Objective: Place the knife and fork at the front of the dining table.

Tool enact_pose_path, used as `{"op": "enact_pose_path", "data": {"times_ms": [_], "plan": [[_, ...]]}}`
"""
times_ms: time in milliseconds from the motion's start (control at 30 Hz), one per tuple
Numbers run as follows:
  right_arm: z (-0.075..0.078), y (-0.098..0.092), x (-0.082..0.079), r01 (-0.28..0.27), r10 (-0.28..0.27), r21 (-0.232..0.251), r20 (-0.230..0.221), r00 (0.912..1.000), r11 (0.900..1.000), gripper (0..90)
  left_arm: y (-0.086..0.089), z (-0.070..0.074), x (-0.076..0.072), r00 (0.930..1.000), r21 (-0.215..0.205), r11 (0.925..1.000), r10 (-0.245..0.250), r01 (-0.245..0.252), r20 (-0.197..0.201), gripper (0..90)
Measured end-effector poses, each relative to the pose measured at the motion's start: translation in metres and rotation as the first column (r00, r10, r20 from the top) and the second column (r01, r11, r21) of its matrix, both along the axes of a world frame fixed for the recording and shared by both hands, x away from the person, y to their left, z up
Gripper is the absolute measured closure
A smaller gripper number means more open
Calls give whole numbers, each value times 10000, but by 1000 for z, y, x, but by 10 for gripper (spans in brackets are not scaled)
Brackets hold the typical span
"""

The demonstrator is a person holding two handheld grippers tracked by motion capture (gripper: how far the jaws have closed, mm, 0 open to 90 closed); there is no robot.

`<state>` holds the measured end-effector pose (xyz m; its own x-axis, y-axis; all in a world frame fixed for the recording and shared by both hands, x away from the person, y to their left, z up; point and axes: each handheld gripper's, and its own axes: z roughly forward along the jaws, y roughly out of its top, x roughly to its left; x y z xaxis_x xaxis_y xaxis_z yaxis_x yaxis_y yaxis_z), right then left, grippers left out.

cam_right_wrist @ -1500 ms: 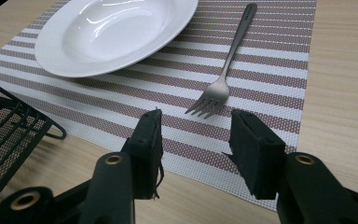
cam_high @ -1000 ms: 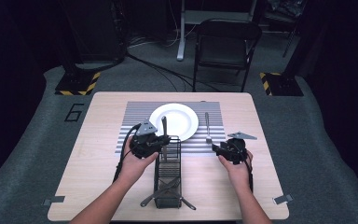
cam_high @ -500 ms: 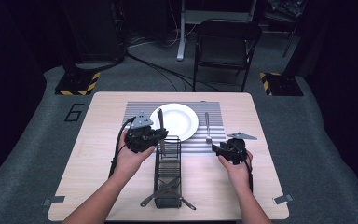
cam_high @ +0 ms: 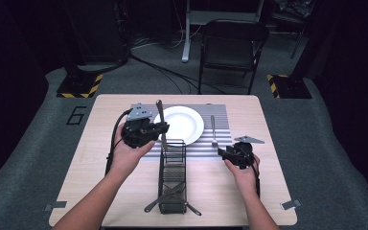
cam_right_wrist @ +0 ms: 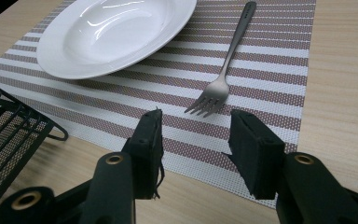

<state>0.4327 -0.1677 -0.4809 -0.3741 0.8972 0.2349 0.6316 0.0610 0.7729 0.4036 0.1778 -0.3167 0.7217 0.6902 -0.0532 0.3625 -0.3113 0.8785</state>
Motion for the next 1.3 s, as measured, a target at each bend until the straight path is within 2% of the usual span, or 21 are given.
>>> {"op": "enact_pose_path", "data": {"times_ms": [200,333,700,833,1033,1300], "plan": [[0,-1,0,21,-21,22,1,10000,10000,541,6,15,-1,9998,143,9998,114,-116,139,820],[0,-1,0,34,-34,26,-5,10000,10000,541,9,18,0,9997,168,9997,189,-192,172,820],[1,-1,-1,19,-19,84,21,10000,10000,541,26,14,8,9982,179,9981,594,-595,51,820],[1,-1,0,8,-9,68,19,10000,10000,541,29,7,12,9970,279,9966,779,-779,12,821],[1,-1,0,5,-5,69,9,10000,10000,541,37,-12,22,9928,303,9929,1163,-1154,-302,821],[1,-1,0,39,-40,75,26,10000,10000,541,45,-34,29,9863,412,9866,1596,-1579,-416,821]]}}
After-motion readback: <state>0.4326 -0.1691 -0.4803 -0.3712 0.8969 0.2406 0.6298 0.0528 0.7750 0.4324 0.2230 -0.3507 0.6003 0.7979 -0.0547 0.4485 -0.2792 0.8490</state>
